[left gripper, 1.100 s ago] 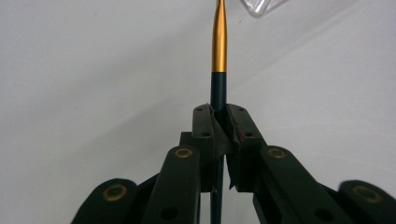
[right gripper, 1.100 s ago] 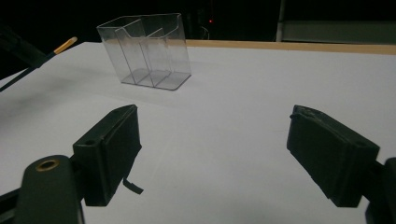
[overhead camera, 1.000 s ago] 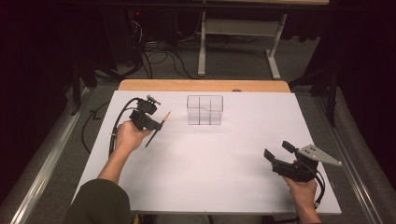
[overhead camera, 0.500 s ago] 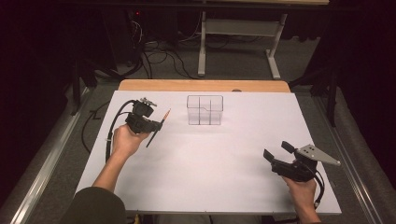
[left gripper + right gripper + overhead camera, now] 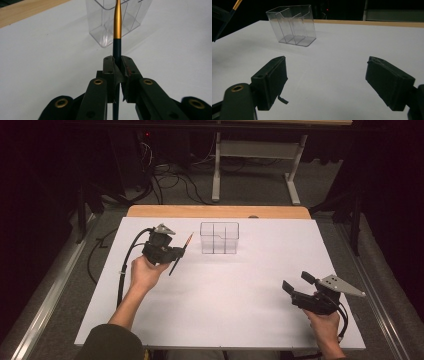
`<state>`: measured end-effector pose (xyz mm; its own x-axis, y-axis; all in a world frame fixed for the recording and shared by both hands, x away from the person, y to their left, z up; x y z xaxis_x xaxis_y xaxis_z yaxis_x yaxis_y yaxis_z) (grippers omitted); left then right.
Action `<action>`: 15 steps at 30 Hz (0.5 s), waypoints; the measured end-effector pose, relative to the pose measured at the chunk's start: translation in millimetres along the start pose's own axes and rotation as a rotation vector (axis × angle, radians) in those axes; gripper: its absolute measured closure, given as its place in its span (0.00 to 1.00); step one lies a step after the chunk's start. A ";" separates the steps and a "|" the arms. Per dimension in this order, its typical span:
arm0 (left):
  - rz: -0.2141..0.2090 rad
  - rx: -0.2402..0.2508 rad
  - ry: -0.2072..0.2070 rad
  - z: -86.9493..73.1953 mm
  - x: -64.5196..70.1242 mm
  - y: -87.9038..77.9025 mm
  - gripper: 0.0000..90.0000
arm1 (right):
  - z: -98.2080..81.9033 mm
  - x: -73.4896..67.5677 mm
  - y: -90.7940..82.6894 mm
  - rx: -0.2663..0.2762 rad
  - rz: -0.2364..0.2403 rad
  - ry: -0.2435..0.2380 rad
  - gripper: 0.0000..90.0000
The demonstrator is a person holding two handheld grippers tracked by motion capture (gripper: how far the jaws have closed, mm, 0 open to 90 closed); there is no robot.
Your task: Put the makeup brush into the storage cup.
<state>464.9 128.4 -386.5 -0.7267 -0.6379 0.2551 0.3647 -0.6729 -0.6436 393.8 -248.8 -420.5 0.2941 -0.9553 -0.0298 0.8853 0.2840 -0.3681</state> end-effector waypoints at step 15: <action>-0.019 0.117 0.016 12.1 10.6 -11.3 0.92 | 1.5 -2.2 -0.7 0.009 0.001 0.000 0.21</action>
<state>460.1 124.7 -367.8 -0.7429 -0.6192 0.2542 0.4158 -0.7245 -0.5498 393.1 -246.8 -418.7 0.2945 -0.9552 -0.0300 0.8884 0.2852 -0.3597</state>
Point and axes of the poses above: each handheld gripper's, and its own axes: y roughly forward along the jaws, z roughly out of its top, x roughly to its right, the point moved 8 cm from there along y, roughly forward along the jaws, and after that the axes turned 14 degrees about -z, right-handed, at the moved point
